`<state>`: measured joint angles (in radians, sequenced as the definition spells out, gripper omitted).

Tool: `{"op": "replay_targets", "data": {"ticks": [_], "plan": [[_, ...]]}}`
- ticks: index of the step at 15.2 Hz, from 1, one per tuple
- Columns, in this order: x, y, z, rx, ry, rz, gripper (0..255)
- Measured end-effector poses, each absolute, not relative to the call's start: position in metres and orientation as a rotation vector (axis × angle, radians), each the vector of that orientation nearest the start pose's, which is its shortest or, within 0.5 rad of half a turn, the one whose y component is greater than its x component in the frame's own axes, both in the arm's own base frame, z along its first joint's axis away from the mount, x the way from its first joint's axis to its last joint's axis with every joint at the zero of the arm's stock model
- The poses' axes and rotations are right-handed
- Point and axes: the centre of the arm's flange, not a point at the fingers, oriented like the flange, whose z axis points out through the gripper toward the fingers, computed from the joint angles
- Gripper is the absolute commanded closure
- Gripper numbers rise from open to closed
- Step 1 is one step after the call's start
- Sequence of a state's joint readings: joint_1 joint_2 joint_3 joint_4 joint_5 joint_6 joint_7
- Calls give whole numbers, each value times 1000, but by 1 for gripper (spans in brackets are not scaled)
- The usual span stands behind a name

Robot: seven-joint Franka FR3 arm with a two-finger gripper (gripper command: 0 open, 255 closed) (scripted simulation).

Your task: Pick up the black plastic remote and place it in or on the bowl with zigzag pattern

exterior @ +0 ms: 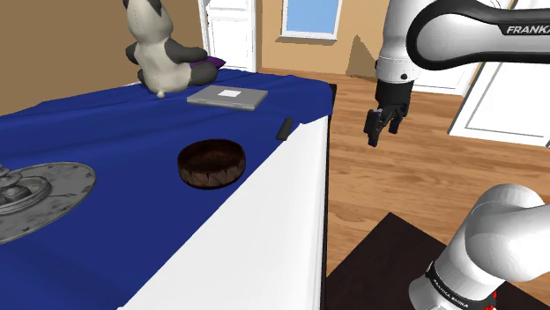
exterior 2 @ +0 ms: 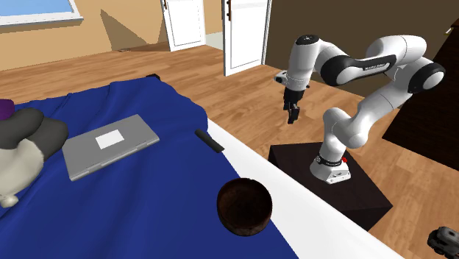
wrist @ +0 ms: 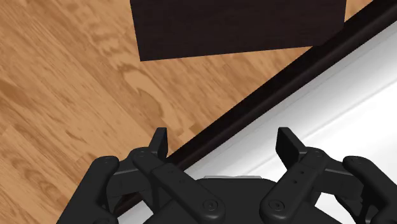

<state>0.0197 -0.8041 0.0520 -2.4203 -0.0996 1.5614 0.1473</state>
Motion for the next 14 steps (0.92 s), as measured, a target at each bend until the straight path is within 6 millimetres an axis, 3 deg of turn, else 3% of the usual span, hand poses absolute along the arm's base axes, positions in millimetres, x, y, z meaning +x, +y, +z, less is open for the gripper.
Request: {"op": "replay_targets", "data": {"ticks": [3,14], "plan": [[312,21,562,-3277,204,53,0],[434,57,526,-3206,706,-86,0]]}}
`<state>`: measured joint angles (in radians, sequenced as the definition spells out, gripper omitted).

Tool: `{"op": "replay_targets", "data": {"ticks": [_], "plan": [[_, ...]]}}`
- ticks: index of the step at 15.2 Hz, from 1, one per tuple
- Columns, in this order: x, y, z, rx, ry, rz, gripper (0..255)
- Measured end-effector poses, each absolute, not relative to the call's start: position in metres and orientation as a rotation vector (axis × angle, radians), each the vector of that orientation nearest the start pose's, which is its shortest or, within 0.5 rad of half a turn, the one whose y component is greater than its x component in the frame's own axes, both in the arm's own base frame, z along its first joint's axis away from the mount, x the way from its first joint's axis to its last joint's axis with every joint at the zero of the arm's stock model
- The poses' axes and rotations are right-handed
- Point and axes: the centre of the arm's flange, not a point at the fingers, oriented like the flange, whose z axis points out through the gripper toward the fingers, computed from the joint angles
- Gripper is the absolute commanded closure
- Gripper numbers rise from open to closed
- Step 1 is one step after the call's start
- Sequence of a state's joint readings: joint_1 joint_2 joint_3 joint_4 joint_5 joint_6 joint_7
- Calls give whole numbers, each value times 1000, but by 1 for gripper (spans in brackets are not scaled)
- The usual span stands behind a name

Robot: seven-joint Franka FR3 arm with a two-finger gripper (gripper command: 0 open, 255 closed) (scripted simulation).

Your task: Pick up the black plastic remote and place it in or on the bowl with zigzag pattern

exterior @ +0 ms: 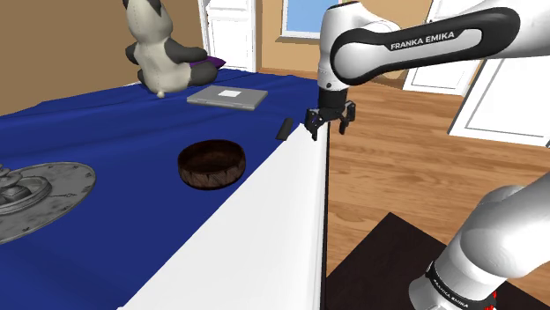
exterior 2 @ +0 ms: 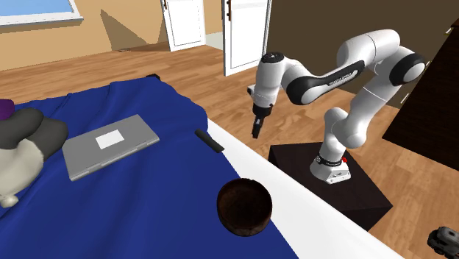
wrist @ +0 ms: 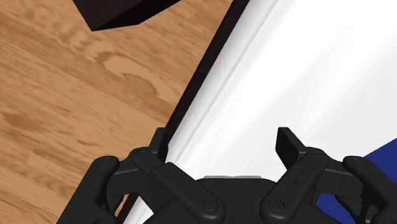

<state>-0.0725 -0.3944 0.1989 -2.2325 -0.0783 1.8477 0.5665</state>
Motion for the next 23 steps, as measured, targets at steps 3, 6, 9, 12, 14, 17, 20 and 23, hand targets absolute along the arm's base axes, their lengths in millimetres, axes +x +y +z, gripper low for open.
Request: {"op": "replay_targets", "data": {"ticks": [3,6,9,12,14,17,20,23], "plan": [[471,58,518,-3170,844,-125,0],[509,60,513,-3127,979,-163,0],[543,61,507,-3078,1113,-201,0],[578,53,504,-3022,1244,-238,0],[605,46,500,-2982,1330,-263,0],[636,35,500,-2922,1445,-295,0],[644,33,488,-2907,1472,-303,0],[648,30,472,-2906,1476,-304,0]]}}
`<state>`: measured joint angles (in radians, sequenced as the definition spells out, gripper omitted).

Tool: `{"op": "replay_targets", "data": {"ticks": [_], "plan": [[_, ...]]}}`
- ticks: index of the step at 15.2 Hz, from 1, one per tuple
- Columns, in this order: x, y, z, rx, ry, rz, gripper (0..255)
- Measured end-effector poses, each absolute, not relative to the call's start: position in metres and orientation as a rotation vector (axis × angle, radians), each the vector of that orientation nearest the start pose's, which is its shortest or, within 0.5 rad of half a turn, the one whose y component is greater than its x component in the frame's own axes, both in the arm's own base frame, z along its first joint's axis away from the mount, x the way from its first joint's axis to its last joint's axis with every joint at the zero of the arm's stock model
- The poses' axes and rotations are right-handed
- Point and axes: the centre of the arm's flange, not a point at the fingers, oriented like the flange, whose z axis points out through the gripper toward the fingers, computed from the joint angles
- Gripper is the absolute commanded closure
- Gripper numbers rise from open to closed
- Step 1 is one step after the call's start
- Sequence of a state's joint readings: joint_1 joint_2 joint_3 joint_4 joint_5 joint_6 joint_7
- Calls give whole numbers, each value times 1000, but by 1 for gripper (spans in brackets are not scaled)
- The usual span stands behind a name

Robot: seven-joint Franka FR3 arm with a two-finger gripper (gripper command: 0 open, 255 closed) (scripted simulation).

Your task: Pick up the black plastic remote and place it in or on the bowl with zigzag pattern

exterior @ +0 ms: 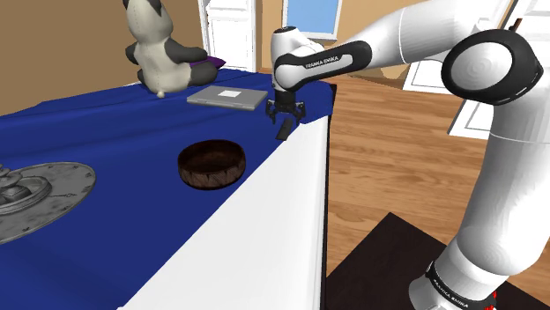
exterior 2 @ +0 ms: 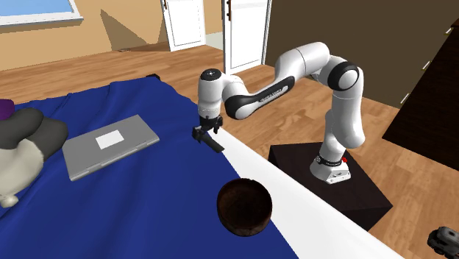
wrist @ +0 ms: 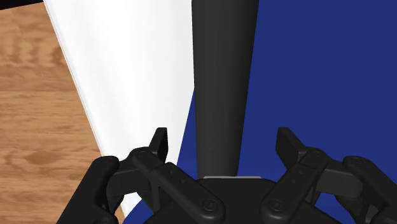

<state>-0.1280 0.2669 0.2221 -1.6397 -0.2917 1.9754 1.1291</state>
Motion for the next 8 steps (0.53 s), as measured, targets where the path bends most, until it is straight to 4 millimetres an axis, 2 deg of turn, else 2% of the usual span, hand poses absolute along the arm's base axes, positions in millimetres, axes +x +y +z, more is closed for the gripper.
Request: {"op": "replay_targets", "data": {"ticks": [2,8], "plan": [[649,27,462,-2906,1476,-304,0],[649,26,459,-2905,1476,-305,0]]}}
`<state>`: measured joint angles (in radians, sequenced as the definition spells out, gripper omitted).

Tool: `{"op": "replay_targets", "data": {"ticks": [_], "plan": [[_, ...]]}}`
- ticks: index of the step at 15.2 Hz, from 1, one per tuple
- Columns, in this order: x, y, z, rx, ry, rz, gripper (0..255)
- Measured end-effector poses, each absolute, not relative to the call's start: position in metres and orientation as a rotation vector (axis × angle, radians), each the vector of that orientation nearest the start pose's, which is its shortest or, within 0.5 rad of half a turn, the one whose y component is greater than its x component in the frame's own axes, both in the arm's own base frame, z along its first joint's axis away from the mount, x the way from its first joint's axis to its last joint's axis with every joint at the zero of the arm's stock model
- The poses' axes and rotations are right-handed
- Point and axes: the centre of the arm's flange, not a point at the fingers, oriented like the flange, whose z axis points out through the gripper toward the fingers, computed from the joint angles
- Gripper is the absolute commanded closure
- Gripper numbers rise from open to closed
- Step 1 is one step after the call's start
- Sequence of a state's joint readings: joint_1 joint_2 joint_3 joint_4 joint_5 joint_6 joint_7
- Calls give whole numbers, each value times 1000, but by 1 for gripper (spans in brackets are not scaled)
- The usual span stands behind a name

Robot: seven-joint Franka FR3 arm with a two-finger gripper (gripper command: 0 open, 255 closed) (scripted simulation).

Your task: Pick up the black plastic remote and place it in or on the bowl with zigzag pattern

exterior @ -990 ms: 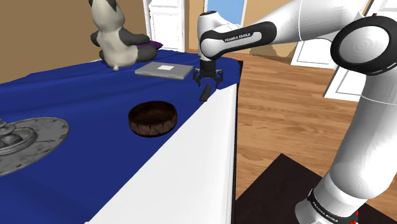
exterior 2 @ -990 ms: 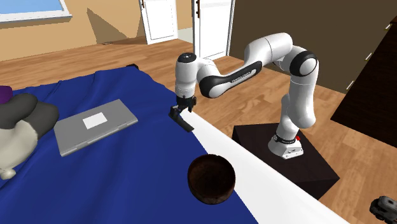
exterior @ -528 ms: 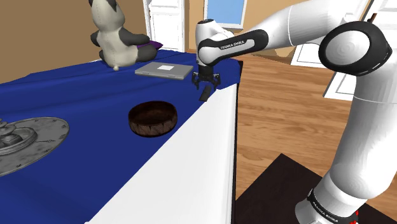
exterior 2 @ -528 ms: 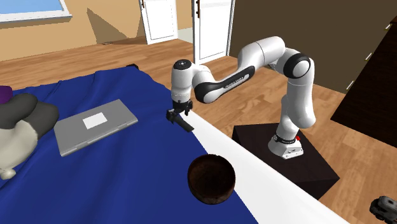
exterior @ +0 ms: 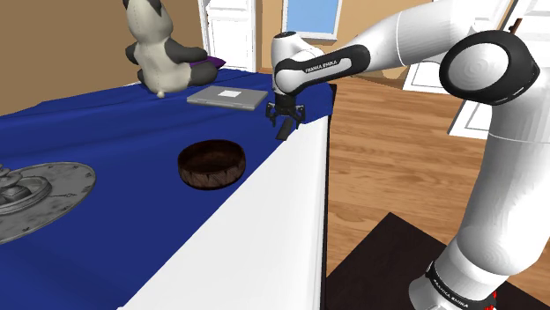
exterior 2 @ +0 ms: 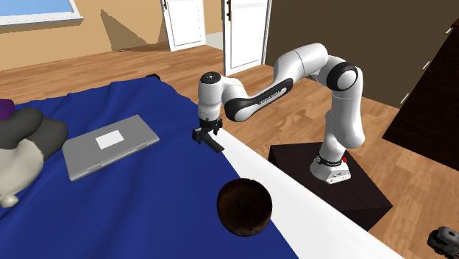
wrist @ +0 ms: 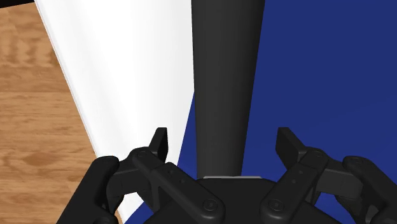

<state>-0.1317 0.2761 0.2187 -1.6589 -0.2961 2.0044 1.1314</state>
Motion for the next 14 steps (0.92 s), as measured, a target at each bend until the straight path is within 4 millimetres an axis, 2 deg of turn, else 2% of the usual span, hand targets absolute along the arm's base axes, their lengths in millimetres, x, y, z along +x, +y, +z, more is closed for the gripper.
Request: {"op": "replay_targets", "data": {"ticks": [1,3,12,14], "plan": [[649,26,459,-2905,1476,-305,255],[650,29,464,-2897,1466,-324,255],[649,26,465,-2903,1473,-311,255],[649,26,471,-2905,1475,-306,255]]}}
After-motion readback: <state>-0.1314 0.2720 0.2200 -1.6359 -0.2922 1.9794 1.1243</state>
